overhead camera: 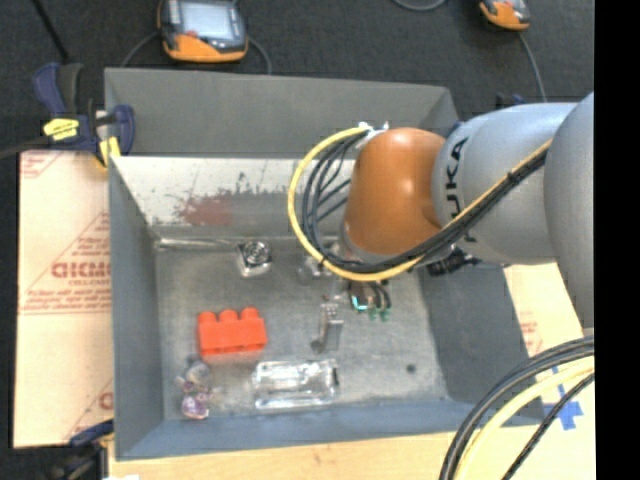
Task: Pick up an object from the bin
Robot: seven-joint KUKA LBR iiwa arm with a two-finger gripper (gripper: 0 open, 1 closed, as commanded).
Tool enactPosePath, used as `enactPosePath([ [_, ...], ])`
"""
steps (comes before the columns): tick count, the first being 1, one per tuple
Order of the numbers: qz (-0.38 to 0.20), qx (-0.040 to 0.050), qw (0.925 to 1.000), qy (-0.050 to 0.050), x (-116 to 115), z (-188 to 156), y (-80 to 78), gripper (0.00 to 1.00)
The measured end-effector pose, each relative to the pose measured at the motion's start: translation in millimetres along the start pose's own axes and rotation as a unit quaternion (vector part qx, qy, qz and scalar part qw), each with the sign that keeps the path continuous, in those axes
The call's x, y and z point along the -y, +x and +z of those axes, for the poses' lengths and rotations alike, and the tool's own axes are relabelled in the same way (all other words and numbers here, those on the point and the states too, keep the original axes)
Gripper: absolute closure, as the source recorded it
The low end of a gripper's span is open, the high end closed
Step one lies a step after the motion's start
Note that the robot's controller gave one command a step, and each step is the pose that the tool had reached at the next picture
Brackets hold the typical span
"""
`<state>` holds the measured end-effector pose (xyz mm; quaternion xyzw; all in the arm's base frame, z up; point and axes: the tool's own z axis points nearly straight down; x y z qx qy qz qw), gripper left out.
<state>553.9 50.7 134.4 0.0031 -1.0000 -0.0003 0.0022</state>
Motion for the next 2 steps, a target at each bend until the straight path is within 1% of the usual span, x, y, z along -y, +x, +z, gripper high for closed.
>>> enactPosePath([
  [1, -0.012, 0.0022, 0.9999, -0.001, -72.3, 30.0, 21.7, 0.00],
  [2, -0.059, 0.0027, 0.9983, 0.001, -103.0, 62.3, -25.7, 0.00],
])
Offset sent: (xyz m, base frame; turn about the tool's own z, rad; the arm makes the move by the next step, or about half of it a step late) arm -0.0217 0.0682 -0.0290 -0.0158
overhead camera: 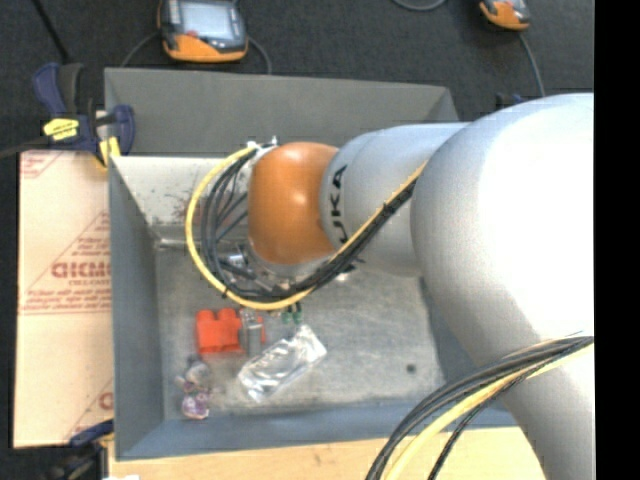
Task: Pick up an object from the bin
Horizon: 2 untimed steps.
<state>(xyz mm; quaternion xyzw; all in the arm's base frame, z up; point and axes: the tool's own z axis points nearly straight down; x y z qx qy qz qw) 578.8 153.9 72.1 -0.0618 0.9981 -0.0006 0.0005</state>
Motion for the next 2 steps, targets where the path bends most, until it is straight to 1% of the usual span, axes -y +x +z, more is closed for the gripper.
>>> enactPosePath([
  [1, 0.002, -0.0004, 1.0000, -0.001, 0.0, -2.5, 0.1, 1.00],
  [2, 0.024, 0.0045, 0.9997, -0.002, -25.9, -81.3, 18.1, 1.00],
])
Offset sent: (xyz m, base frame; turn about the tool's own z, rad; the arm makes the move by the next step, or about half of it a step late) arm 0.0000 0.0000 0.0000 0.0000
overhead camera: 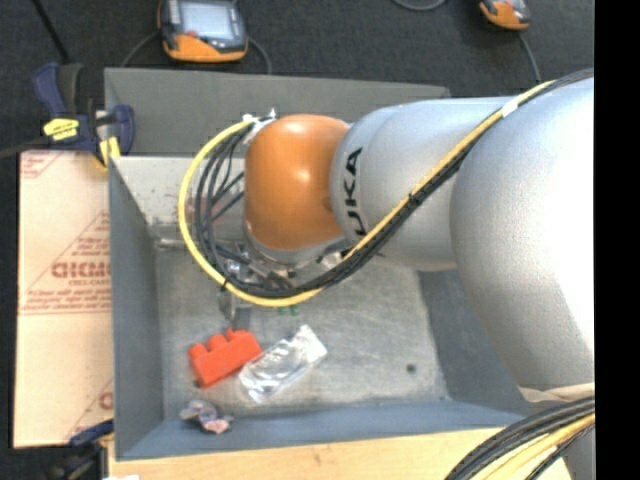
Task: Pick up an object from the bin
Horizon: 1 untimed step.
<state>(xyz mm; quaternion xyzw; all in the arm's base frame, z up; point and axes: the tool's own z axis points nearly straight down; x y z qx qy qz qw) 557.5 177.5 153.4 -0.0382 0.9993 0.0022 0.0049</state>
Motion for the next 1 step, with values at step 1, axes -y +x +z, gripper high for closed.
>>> enactPosePath([
  [1, 0.001, -0.0035, 1.0000, 0.001, 1.5, 5.1, 1.0, 0.00],
])
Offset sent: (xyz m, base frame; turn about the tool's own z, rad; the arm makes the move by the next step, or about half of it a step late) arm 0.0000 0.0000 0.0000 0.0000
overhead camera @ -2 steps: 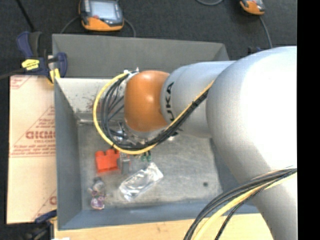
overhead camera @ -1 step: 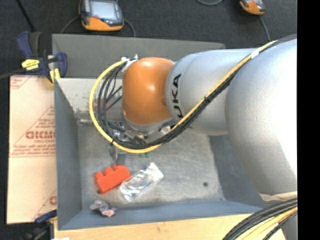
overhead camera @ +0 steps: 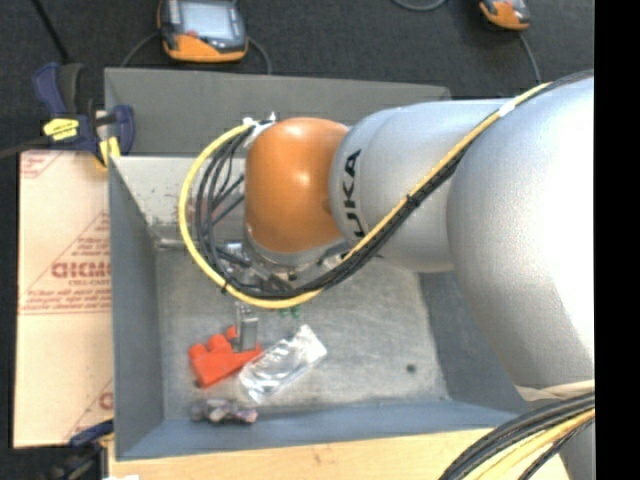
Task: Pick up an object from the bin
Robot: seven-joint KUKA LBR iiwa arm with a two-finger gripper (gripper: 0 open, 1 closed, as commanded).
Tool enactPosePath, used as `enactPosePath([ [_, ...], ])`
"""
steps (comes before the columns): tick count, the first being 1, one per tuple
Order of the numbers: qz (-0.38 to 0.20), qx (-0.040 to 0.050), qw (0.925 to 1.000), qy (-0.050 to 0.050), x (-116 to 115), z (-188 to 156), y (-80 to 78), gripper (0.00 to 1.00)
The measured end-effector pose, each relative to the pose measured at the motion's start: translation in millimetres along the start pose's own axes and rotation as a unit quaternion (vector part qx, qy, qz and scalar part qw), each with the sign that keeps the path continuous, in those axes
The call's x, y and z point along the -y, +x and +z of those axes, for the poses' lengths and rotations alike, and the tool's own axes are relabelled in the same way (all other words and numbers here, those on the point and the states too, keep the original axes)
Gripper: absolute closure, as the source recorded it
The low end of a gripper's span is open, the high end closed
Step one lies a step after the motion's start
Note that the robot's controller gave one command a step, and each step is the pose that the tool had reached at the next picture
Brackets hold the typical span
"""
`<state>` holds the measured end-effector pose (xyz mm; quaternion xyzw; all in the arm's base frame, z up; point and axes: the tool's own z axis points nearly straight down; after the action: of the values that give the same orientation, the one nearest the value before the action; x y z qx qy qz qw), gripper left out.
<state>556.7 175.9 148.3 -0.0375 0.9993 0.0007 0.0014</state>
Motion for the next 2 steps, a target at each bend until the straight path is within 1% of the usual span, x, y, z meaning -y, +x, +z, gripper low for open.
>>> enactPosePath([
  [1, 0.005, -0.0036, 1.0000, 0.001, 8.6, 67.8, 52.1, 0.00],
  [2, 0.006, 0.0039, 1.0000, -0.001, 7.6, 62.7, 46.7, 1.00],
])
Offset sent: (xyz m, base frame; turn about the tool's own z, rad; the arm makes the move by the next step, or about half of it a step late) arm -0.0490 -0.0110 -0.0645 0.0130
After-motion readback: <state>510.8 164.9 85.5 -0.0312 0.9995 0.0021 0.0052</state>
